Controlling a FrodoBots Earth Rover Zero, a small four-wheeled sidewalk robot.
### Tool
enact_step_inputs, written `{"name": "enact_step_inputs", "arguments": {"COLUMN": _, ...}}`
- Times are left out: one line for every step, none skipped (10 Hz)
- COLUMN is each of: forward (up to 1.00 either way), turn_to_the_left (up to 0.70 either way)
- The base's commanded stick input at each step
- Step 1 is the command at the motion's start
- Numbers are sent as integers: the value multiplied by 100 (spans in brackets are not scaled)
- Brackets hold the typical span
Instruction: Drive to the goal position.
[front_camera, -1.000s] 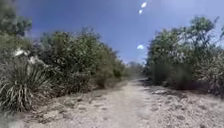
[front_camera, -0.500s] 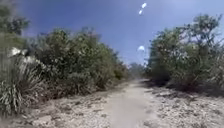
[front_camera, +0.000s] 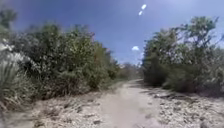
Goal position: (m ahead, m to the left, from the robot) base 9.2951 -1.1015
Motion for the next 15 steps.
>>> {"name": "enact_step_inputs", "arguments": {"forward": 44, "turn_to_the_left": -23}}
{"name": "enact_step_inputs", "arguments": {"forward": 44, "turn_to_the_left": -4}}
{"name": "enact_step_inputs", "arguments": {"forward": 44, "turn_to_the_left": 1}}
{"name": "enact_step_inputs", "arguments": {"forward": 44, "turn_to_the_left": 2}}
{"name": "enact_step_inputs", "arguments": {"forward": 44, "turn_to_the_left": 2}}
{"name": "enact_step_inputs", "arguments": {"forward": 44, "turn_to_the_left": 2}}
{"name": "enact_step_inputs", "arguments": {"forward": 44, "turn_to_the_left": 2}}
{"name": "enact_step_inputs", "arguments": {"forward": 44, "turn_to_the_left": -21}}
{"name": "enact_step_inputs", "arguments": {"forward": 44, "turn_to_the_left": -27}}
{"name": "enact_step_inputs", "arguments": {"forward": 44, "turn_to_the_left": -27}}
{"name": "enact_step_inputs", "arguments": {"forward": 44, "turn_to_the_left": -21}}
{"name": "enact_step_inputs", "arguments": {"forward": 44, "turn_to_the_left": -9}}
{"name": "enact_step_inputs", "arguments": {"forward": 44, "turn_to_the_left": -3}}
{"name": "enact_step_inputs", "arguments": {"forward": 44, "turn_to_the_left": -18}}
{"name": "enact_step_inputs", "arguments": {"forward": 44, "turn_to_the_left": -26}}
